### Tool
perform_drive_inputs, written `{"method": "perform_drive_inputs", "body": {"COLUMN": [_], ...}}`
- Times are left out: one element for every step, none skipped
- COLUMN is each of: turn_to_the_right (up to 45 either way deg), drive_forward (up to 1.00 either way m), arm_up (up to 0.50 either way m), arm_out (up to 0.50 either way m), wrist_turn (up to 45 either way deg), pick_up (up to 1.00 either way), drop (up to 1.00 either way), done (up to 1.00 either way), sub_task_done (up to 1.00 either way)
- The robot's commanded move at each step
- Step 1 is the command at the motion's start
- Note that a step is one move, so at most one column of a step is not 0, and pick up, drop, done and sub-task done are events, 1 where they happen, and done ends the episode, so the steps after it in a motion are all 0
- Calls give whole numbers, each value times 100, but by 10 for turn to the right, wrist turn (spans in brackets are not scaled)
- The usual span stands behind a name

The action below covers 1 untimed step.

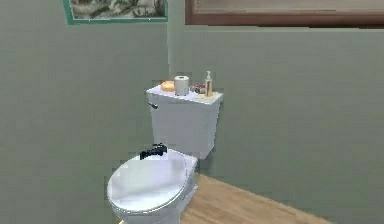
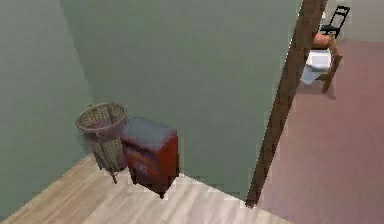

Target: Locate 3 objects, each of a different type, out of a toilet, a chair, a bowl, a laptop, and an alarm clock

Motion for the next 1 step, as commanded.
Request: {"method": "perform_drive_inputs", "body": {"turn_to_the_right": [-120], "drive_forward": [0], "arm_up": [0], "arm_out": [0], "wrist_turn": [0], "pick_up": [0], "drop": [0], "done": [0], "sub_task_done": [0]}}
